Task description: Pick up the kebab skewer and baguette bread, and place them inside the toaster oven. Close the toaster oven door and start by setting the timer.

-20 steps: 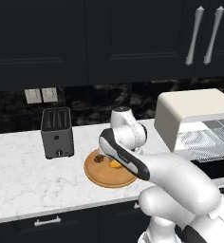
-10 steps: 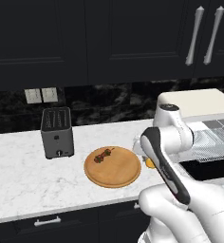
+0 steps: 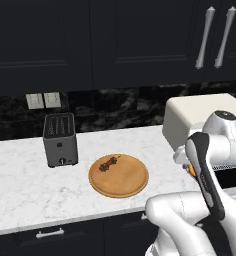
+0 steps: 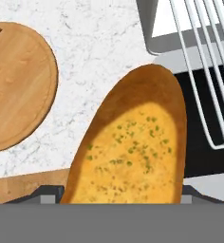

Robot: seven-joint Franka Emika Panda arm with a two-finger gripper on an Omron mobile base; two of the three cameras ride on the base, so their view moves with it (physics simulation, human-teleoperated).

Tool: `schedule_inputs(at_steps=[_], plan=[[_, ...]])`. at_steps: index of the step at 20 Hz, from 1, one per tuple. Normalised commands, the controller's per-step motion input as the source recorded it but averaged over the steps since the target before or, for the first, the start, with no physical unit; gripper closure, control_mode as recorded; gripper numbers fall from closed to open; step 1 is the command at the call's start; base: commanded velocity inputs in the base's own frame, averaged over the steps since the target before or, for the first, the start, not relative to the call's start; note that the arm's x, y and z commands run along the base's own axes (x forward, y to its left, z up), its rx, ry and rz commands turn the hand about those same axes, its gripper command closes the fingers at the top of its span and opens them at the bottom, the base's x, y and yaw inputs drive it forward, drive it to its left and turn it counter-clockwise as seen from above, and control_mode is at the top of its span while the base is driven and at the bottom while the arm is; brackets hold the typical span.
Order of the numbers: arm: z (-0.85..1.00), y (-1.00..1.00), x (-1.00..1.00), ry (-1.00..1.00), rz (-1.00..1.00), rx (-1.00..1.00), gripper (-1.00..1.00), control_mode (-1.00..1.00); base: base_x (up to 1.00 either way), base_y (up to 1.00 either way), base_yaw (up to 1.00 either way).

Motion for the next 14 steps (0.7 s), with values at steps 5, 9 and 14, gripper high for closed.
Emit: schedule_inputs(at_steps=[5, 9, 14], plan=[[0.1, -0.82, 0.16, -0.02, 0.2, 0.0, 1.0, -1.0, 0.0, 0.0, 0.0], [0.02, -0.63, 0.38, 0.0, 0.03, 0.0, 1.0, -1.0, 0.0, 0.0, 0.0], [0.01, -0.3, 0.46, -0.02, 0.06, -0.04, 1.0, -1.0, 0.0, 0.0, 0.0]])
